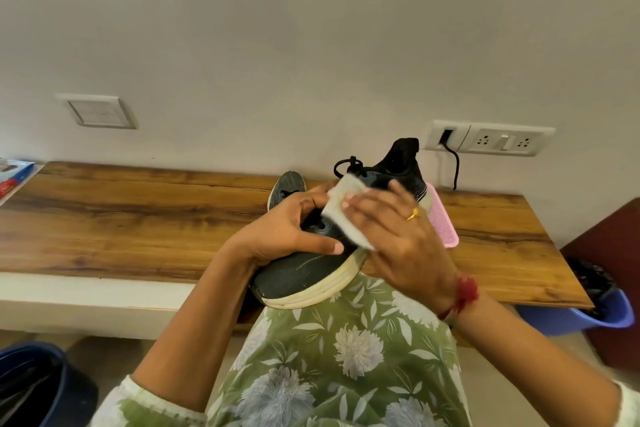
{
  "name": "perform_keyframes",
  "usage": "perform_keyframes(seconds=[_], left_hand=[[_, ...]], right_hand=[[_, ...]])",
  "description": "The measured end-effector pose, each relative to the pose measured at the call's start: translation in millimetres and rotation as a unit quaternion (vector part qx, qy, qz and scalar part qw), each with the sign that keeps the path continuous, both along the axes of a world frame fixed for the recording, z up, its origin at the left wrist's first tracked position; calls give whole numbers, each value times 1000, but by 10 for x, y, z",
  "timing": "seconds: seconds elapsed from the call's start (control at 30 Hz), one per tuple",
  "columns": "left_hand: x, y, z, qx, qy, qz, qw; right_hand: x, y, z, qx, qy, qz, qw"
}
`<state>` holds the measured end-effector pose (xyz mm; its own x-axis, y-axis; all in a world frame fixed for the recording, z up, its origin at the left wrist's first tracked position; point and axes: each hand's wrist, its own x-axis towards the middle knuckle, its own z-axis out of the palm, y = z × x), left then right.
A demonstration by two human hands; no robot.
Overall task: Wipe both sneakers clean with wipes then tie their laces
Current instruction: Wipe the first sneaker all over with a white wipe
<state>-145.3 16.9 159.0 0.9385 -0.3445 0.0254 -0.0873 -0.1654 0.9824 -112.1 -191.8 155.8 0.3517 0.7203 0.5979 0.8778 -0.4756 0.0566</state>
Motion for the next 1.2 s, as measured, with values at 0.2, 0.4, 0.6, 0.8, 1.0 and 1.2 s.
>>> perform_keyframes(seconds=[0.2, 0.4, 0.6, 0.8, 1.0, 1.2], left_hand=[[-7, -5, 26, 21, -7, -4, 1000], [6, 17, 15, 25, 6, 6, 1000], [25, -5, -7, 31, -6, 14, 999], [36, 1, -26, 35, -20, 17, 999], [34, 14, -56, 32, -4, 9, 999], [-8, 91, -82, 12, -9, -9, 1000]], right_hand=[[139, -90, 64, 25, 16, -59, 998], [8, -29, -32, -49, -10, 60, 997], [21, -4, -62, -24, 19, 76, 997], [135, -36, -44, 36, 62, 9, 997], [187, -70, -64, 28, 82, -3, 996], [216, -212, 361, 517, 598, 68, 609]])
